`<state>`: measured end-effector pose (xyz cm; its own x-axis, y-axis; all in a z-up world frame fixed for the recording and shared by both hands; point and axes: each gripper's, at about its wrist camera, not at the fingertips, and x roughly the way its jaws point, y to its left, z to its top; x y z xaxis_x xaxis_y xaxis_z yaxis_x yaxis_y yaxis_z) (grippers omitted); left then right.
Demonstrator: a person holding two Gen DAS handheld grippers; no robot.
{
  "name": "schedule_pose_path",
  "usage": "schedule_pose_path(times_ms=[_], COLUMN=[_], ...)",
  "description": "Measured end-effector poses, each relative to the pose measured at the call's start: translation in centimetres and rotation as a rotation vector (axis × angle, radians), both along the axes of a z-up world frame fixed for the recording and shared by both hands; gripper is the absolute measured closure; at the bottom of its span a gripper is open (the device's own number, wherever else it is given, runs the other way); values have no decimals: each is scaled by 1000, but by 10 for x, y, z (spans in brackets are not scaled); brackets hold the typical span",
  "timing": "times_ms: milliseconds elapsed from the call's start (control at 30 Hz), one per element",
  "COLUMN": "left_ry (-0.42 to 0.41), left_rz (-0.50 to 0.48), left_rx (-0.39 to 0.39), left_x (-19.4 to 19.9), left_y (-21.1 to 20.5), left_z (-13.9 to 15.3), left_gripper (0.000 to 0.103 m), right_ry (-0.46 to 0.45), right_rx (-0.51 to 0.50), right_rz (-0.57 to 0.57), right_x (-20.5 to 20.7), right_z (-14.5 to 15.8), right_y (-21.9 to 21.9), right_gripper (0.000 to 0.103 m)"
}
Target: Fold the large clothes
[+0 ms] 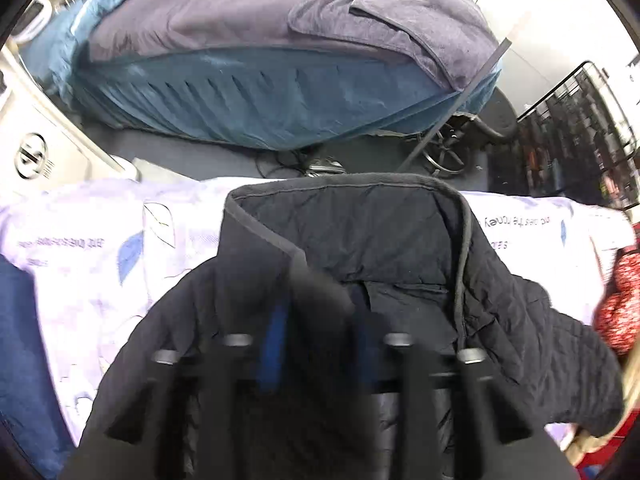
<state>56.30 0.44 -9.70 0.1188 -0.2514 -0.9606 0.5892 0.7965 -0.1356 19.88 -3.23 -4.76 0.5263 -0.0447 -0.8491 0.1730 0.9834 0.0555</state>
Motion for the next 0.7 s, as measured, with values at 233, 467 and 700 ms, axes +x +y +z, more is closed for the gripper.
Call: schedule_pose_path(times_ms=[233,467,700], left_ry=[149,63,-67], left_rz=[114,247,352], left_rx=[-398,-403,-227], left_x=[-25,-89,-195], left_y=[107,257,320], left_z=[38,56,39], left_gripper=[15,14,14], right_ry=[353,340,-49], right_rx=[-680,-401,517], right_rz=[425,314,-315], right_x=[94,123,192], right_z=[-127,-117,-38], right_y=[96,67,-39], right_gripper=[26,89,89])
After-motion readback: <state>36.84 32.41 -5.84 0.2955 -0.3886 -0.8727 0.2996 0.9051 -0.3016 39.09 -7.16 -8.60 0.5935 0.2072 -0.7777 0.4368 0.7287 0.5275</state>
